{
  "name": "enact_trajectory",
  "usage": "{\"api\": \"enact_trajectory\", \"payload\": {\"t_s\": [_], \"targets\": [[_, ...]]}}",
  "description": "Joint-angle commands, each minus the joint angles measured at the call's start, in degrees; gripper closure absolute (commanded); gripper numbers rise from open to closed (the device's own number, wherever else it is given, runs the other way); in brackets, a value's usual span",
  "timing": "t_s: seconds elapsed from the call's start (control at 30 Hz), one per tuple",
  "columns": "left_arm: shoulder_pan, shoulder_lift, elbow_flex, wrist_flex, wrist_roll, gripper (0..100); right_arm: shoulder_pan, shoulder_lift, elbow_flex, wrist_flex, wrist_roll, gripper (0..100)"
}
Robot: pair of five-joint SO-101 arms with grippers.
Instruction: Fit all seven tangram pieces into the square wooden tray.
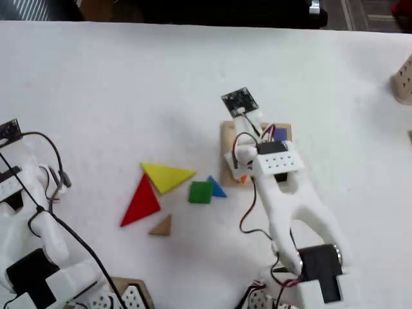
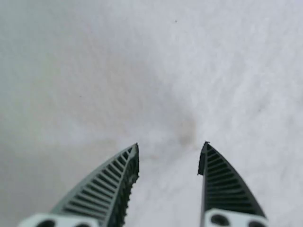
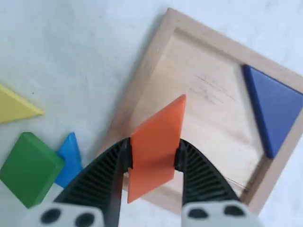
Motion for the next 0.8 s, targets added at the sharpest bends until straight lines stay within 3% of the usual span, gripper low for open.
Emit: {"api": "enact_trajectory", "payload": {"t_s": [0.0, 0.2, 0.77], "targets": [[-0.4, 0.22, -2.46, 0.0, -1.05, 79, 1.71, 2.15, -5.19, -1.36, -4.22, 98.0], [-0.48, 0.22, -2.46, 0.18, -1.05, 79, 6.2, 7.78, -10.46, -1.36, -14.59, 97.8], [-0.48, 0.22, -2.37, 0.18, -1.05, 79, 8.13, 11.82, -15.56, 4.35, -12.48, 97.8]]}}
